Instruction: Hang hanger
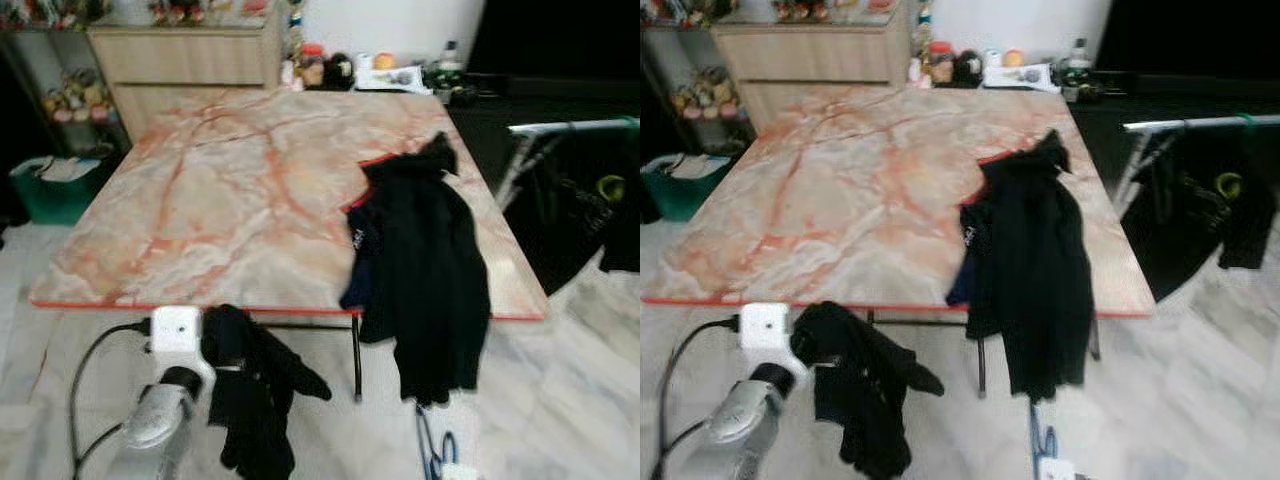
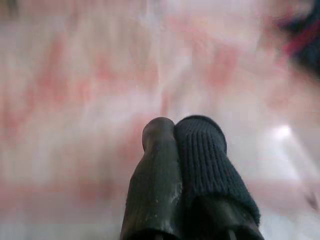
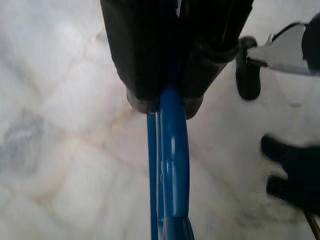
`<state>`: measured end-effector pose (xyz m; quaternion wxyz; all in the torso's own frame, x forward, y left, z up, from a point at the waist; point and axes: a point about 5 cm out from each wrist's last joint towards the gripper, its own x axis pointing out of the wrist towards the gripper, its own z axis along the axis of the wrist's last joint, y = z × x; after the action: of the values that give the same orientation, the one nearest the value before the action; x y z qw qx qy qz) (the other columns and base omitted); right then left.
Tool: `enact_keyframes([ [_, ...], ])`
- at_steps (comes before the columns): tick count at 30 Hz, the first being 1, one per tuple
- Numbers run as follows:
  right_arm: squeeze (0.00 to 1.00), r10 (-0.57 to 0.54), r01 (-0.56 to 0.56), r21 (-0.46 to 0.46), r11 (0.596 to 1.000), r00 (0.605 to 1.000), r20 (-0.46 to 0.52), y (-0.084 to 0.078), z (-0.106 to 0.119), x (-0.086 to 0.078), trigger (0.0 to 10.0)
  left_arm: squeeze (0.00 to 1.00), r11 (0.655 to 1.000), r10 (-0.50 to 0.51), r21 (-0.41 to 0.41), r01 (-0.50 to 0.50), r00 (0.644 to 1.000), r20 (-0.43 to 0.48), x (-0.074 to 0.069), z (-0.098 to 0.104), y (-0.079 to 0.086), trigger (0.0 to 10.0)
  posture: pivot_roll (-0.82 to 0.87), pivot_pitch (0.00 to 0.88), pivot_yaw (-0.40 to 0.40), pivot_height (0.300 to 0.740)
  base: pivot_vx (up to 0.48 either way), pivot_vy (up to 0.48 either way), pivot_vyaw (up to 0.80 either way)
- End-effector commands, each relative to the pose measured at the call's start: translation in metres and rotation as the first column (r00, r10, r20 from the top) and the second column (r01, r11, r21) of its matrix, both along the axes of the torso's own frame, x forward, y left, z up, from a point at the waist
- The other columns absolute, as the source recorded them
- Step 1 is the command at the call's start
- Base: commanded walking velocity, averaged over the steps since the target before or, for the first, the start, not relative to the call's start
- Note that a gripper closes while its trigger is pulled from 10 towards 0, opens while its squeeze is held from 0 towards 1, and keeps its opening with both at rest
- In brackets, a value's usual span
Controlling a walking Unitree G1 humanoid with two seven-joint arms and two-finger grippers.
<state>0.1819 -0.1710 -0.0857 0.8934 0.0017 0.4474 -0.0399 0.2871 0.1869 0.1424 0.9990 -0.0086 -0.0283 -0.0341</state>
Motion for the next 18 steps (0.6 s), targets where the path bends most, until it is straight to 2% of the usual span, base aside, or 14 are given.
enact_keyframes([
  [1,0.0,-0.003,0.004,0.032,0.999,1.0,-0.025,0.008,-0.004,-0.006,10.0,0.0,0.997,-0.075,0.012,0.074,0.974,0.214,0.006,0.055,-0.014,10.0,0.05,0.063,0.03,0.74,0.48,0.0,0.0],
  [2,0.0,-0.005,0.006,0.029,1.0,1.0,-0.022,0.005,-0.003,-0.005,10.0,0.0,0.996,-0.093,0.016,0.092,0.944,0.317,0.013,0.087,-0.017,10.0,0.05,0.066,0.025,0.74,0.48,0.0,0.0],
  [3,0.0,-0.007,0.007,0.026,1.0,1.0,-0.02,0.003,-0.002,-0.004,10.0,0.0,0.994,-0.105,0.018,0.106,0.916,0.388,0.016,0.11,-0.02,10.0,0.05,0.066,0.025,0.74,0.48,0.0,0.0],
  [5,0.0,-0.011,0.011,0.02,1.0,1.0,-0.014,-0.005,-0.001,-0.002,10.0,0.0,0.986,-0.153,0.031,0.162,0.829,0.538,0.02,0.163,-0.029,10.0,0.06,0.062,0.026,0.74,0.48,0.0,0.0],
  [7,0.0,-0.014,0.014,0.016,1.0,1.0,-0.012,-0.009,0.0,-0.002,10.0,0.0,0.98,-0.183,0.042,0.196,0.786,0.59,0.022,0.185,-0.035,10.0,0.07,0.059,0.026,0.74,0.48,0.0,0.0],
  [10,0.0,-0.019,0.019,0.01,1.0,1.0,-0.011,-0.018,0.0,-0.003,10.0,0.0,0.964,-0.248,0.072,0.255,0.771,0.587,0.03,0.19,-0.048,10.0,0.06,0.055,0.029,0.74,0.48,0.0,0.0],
  [15,0.0,-0.056,0.056,-0.006,0.998,0.998,-0.011,-0.041,0.0,-0.012,10.0,0.0,0.958,-0.248,0.008,0.288,0.81,0.531,0.048,0.181,-0.063,10.0,0.04,0.047,0.037,0.74,0.48,0.0,0.0],
  [18,0.0,-0.093,0.092,-0.019,0.996,0.995,-0.029,-0.051,-0.002,-0.021,10.0,0.0,0.96,-0.232,-0.019,0.28,0.828,0.51,0.054,0.176,-0.065,10.0,0.04,0.047,0.036,0.74,0.48,0.0,0.0],
])
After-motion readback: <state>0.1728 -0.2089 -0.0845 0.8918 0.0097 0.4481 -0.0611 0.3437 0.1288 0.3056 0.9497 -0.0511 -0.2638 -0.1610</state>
